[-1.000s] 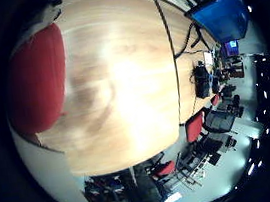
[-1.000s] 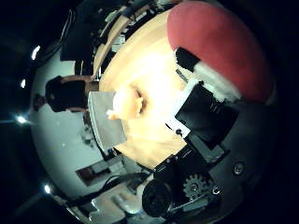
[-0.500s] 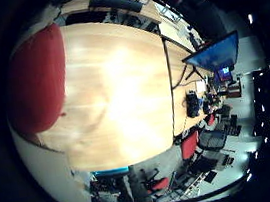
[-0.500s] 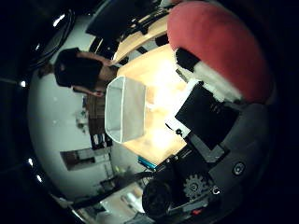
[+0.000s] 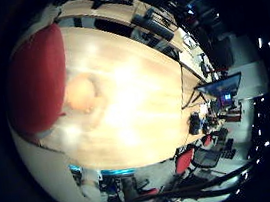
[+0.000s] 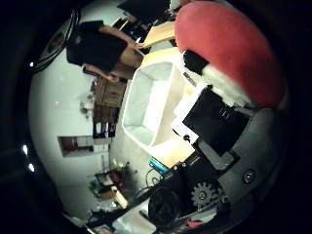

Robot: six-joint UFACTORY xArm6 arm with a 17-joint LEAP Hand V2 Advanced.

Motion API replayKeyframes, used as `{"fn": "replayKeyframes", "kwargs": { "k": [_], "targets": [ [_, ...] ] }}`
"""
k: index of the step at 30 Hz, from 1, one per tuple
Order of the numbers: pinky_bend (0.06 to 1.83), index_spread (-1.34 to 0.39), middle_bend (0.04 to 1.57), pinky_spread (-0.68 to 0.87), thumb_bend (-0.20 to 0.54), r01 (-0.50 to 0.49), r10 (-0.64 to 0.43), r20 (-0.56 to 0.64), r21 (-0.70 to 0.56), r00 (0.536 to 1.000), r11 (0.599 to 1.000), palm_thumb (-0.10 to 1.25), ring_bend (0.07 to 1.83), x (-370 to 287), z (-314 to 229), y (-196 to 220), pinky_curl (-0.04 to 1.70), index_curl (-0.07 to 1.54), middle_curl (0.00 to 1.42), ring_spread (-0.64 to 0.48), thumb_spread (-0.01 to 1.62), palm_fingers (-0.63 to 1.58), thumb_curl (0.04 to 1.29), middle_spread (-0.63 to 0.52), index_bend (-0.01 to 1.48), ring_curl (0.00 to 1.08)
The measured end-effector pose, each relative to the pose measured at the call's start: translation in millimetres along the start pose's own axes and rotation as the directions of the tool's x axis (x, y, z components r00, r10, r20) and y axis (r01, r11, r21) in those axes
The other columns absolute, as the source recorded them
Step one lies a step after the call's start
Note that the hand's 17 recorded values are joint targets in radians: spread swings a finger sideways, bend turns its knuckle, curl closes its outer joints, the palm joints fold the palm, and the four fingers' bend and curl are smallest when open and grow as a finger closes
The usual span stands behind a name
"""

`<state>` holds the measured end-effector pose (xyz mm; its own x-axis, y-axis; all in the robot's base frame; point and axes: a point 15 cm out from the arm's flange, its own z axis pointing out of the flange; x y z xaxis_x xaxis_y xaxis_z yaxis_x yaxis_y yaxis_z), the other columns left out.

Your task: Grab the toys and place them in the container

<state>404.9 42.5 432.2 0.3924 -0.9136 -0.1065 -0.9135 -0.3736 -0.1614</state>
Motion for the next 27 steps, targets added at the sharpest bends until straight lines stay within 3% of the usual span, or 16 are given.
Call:
{"fn": "replayKeyframes", "kwargs": {
  "k": [12, 27],
  "targets": [
    [1.18, -0.59, 0.83, -0.48, -0.017, 0.172, -0.171, 0.044, -0.026, 0.984, 0.985, 1.08, 1.21, -101.7, 18.8, -11.3, 0.47, 0.64, 0.60, -0.35, 0.94, 1.19, 0.36, -0.44, 0.32, 0.47],
    [1.17, -0.61, 0.81, -0.49, -0.015, 0.309, -0.307, 0.077, -0.020, 0.949, 0.951, 1.08, 1.21, -173.2, 39.8, -9.0, 0.48, 0.68, 0.60, -0.35, 0.97, 1.17, 0.35, -0.44, 0.27, 0.48]
  ]
}}
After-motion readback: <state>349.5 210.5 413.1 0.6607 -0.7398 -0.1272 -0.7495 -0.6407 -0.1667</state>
